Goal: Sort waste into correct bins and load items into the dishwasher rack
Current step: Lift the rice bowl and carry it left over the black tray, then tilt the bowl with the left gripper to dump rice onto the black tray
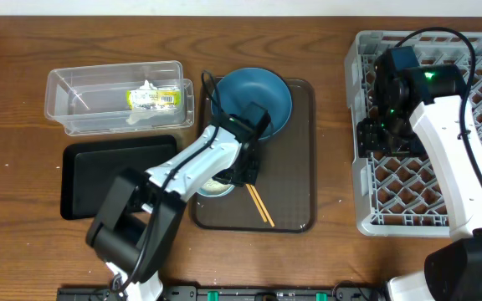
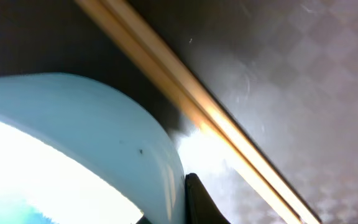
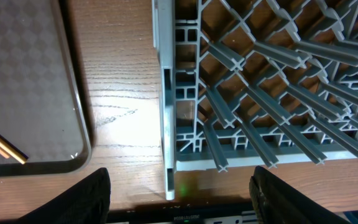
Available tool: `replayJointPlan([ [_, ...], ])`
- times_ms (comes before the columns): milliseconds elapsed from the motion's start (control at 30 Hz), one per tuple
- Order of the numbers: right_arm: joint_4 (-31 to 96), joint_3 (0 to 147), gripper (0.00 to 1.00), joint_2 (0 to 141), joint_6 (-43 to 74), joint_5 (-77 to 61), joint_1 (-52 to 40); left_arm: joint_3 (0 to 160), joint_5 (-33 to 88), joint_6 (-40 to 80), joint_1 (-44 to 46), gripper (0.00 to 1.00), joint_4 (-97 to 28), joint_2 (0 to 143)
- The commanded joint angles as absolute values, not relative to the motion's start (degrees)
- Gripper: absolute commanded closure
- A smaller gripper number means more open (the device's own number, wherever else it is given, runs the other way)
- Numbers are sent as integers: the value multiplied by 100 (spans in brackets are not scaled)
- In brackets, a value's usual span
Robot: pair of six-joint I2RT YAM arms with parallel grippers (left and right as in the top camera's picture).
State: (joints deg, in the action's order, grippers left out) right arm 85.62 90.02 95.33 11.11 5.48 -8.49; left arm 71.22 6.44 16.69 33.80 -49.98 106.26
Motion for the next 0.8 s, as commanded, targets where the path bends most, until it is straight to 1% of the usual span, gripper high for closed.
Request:
replayJointPlan([
  [0,8554,8989,29,9524,1153,709,-880,7225,534,1660,3262,94,-5135,10121],
  [100,8576,8989,29,9524,1153,749,-880,7225,534,1658,2995,94,-5297,9636],
  [200,8576,8989,29,9524,1153,749,-880,7223,631,1623,2508,94,-5441,9155],
  [300,8576,8989,29,9524,1151,753,-880,7223,1203,1358,1852,94,-5481,8799],
  [533,8582,8989,29,9524,1151,753,-880,7161,3321,585,-40,94,-5524,8685],
  [767,8611,8989,29,9524,1151,753,-880,6654,5527,-331,-1782,94,-5507,8934],
])
